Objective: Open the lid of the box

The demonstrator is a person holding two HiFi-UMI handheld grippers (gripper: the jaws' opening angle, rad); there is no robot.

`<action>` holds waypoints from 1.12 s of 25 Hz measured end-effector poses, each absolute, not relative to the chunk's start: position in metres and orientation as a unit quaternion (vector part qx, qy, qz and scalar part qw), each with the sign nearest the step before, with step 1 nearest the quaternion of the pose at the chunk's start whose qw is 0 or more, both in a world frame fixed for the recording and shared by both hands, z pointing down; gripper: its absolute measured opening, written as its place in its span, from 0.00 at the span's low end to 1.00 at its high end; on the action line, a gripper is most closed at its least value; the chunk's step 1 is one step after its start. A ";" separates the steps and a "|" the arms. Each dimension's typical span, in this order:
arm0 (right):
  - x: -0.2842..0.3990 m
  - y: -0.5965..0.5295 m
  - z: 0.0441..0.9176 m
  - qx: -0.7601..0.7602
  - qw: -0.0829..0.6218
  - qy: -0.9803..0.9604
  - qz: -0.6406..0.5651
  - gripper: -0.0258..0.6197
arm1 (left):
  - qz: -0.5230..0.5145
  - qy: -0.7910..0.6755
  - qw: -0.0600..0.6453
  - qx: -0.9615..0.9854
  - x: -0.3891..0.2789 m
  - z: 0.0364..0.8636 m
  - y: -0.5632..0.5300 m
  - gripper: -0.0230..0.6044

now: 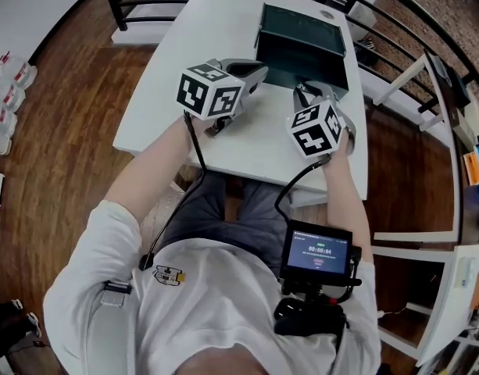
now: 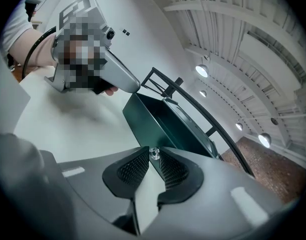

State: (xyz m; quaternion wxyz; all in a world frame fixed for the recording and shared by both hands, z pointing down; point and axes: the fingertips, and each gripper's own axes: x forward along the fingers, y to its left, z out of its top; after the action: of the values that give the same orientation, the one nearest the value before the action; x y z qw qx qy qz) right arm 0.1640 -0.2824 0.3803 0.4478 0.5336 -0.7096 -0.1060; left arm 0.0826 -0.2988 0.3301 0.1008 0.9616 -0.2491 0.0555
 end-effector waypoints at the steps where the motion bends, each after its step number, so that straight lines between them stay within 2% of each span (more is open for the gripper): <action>1: 0.164 -0.283 0.380 0.533 0.449 -0.710 -0.106 0.14 | 0.055 -0.250 0.101 0.961 0.082 0.330 -0.299 0.04; 6: 0.168 -0.281 0.378 0.543 0.450 -0.699 -0.121 0.16 | 0.053 -0.247 0.100 0.962 0.083 0.330 -0.299 0.04; 9: 0.174 -0.264 0.363 0.564 0.397 -0.715 -0.117 0.14 | 0.026 -0.228 0.121 0.966 0.079 0.323 -0.287 0.04; 11: 0.183 -0.245 0.350 0.571 0.319 -0.753 -0.074 0.14 | 0.004 -0.203 0.140 0.969 0.080 0.317 -0.271 0.04; 15: 0.196 -0.206 0.328 0.524 0.096 -0.844 0.067 0.05 | -0.021 -0.167 0.152 0.974 0.082 0.307 -0.240 0.04; 17: 0.198 -0.197 0.327 0.496 0.039 -0.861 0.105 0.04 | -0.022 -0.156 0.158 0.975 0.082 0.308 -0.233 0.04; 28: 0.190 -0.192 0.328 0.482 0.054 -0.871 0.085 0.04 | 0.025 -0.149 0.127 0.980 0.091 0.318 -0.225 0.04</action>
State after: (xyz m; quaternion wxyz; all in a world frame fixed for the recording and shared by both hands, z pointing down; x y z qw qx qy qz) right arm 0.1901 -0.1923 0.3284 0.0537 0.4815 -0.8707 0.0847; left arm 0.0914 -0.2248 0.3179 0.1266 0.9804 -0.1487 0.0251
